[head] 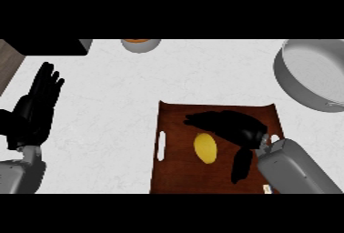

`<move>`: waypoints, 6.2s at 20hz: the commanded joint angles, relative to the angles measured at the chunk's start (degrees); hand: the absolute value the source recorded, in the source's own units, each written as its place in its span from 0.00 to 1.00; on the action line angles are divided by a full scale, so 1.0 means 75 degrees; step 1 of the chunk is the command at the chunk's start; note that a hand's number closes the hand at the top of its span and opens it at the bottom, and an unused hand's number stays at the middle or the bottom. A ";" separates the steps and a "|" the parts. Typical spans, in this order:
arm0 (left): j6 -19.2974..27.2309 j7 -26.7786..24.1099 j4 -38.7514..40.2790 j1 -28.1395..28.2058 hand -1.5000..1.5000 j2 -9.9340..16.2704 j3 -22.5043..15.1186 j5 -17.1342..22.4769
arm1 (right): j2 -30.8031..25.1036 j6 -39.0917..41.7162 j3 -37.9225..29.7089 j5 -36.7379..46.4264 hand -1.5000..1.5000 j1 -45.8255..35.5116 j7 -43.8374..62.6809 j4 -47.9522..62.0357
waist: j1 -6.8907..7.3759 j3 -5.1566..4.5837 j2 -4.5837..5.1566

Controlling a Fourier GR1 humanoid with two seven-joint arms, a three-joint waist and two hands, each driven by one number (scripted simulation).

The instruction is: Pick the lemon from the tray and place it in the pot

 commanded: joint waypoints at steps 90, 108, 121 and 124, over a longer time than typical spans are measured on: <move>-0.1082 0.0623 -0.0232 -0.0427 0.50 -0.1033 0.1089 -0.1025 | -0.1076 -0.5840 -0.7289 0.2658 1.00 -0.0664 -0.1358 0.3169 | 0.0221 0.0011 0.0126; -0.0888 0.0477 0.0024 -0.0771 0.50 -0.1473 0.0637 -0.1377 | -0.1854 -0.6682 -0.8138 0.2571 0.00 -0.2903 -0.2820 0.9314 | 0.0505 0.0057 0.0285; -0.1165 0.0341 -0.0187 -0.0271 0.50 -0.1268 0.0858 -0.1166 | -0.2567 -0.4424 -1.0215 0.0205 0.00 -0.3172 -0.4651 0.9922 | 0.0463 0.0061 0.0226; -0.1218 0.0604 -0.0276 -0.0521 0.50 -0.1166 0.0913 -0.1070 | -0.3021 -0.3691 -1.0398 -0.0023 0.00 -0.3059 -0.4600 1.0130 | 0.0395 0.0053 0.0199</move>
